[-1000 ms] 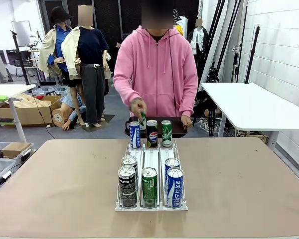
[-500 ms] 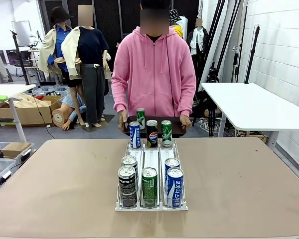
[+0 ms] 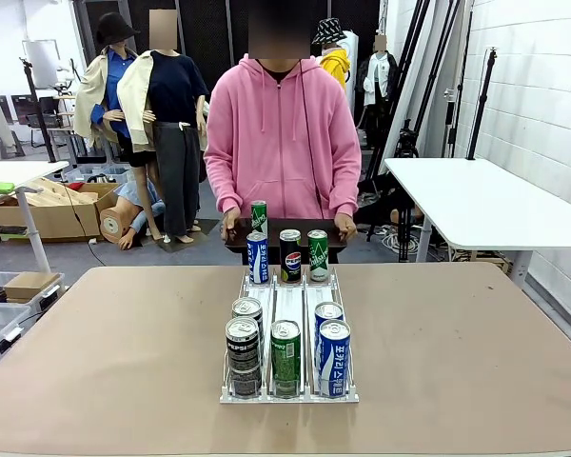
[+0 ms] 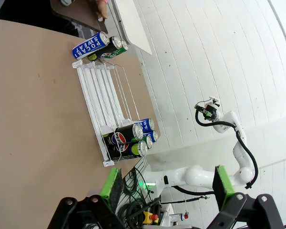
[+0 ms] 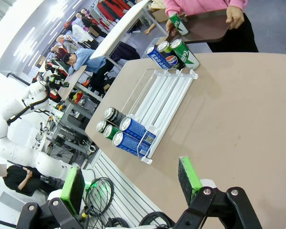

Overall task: Retrieve and hand over the desired beverage to the person.
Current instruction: Pick up another can of the same type that the person held from the Automatic Can Dispenser.

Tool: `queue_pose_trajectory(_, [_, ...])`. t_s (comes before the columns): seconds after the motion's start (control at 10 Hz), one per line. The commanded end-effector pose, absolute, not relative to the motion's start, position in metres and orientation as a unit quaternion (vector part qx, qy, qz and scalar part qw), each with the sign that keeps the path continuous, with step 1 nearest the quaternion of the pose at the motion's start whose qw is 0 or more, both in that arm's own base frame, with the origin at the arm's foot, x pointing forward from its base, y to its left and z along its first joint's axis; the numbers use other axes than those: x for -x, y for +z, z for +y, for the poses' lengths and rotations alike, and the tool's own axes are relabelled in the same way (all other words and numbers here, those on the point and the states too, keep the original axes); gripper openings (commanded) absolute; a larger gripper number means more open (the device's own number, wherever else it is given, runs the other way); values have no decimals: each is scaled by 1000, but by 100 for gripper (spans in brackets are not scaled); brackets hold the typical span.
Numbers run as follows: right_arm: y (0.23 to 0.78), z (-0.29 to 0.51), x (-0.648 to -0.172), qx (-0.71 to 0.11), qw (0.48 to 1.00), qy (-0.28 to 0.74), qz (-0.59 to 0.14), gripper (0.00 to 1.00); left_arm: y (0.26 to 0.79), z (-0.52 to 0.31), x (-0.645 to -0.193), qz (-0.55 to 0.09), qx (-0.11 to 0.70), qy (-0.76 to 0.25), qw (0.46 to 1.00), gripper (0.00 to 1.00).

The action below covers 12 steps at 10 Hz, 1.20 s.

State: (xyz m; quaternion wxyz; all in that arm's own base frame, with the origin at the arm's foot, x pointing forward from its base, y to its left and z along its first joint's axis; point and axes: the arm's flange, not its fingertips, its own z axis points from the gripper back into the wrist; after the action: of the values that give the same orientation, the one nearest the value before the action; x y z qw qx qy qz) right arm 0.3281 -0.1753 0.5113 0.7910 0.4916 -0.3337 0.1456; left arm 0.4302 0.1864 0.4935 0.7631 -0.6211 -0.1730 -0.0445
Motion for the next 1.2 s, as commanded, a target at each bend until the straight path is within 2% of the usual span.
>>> queue_pose_trajectory(0.0, [513,-175,-330,-501,781,146,-342,100,497,186,-428,-176,618,-42,765,100])
queue_pose_trajectory(0.3, [513,-175,-330,-501,781,146,-342,100,493,186,-430,-173,621,-45,763,100])
queue_pose_trajectory(0.6, [513,-175,-330,-501,781,146,-342,100,510,162,-414,-147,616,-58,772,100])
queue_pose_trajectory(0.9, [513,-175,-330,-501,781,146,-342,100,536,120,-398,-113,574,-66,809,100])
queue_pose_trajectory(1.1, [513,-175,-330,-501,781,146,-342,100,546,79,-386,-103,535,-106,832,100])
